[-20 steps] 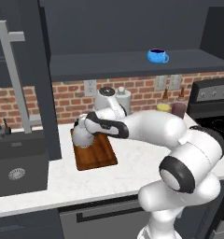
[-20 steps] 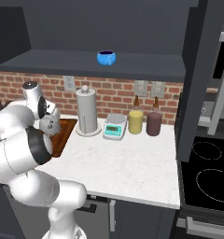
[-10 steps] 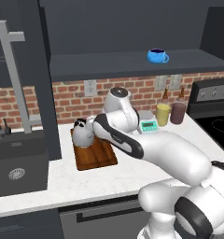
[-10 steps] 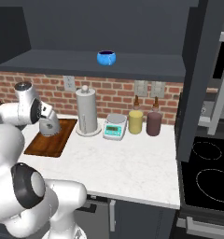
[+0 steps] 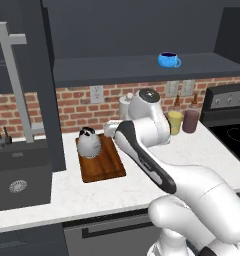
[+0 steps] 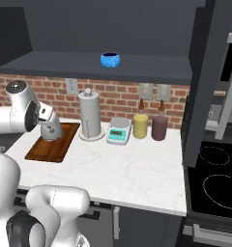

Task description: Pick the kettle from the counter and place it on the tray. Then pick the mug from the cabinet and place it on the tray. Then close the cabinet doors.

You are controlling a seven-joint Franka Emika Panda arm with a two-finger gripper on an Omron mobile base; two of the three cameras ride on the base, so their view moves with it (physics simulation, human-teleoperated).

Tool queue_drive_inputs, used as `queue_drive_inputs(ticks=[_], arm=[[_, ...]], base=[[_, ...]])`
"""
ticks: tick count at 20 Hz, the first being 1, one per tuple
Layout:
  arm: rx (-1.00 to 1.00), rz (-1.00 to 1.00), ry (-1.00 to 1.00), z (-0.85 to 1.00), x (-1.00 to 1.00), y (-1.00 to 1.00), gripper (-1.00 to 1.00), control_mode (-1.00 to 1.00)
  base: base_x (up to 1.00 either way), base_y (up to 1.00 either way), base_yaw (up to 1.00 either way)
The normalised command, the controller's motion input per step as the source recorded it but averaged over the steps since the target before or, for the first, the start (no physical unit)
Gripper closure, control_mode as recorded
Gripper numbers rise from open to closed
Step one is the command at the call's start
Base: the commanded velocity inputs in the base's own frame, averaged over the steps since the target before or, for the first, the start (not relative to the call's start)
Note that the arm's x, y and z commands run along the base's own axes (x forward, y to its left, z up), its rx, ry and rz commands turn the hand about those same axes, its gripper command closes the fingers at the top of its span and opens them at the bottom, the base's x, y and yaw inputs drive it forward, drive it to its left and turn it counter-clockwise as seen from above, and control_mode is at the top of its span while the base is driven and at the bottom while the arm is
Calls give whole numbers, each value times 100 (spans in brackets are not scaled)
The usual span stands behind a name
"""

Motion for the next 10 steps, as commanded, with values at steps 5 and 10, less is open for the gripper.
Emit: queue_drive_inputs(ticks=[5, 10], arm=[[0, 0, -6, 58, -41, -35, -100, -100], [0, 0, -10, 53, -35, -43, -100, -100]], base=[[0, 0, 0], [0, 0, 0]])
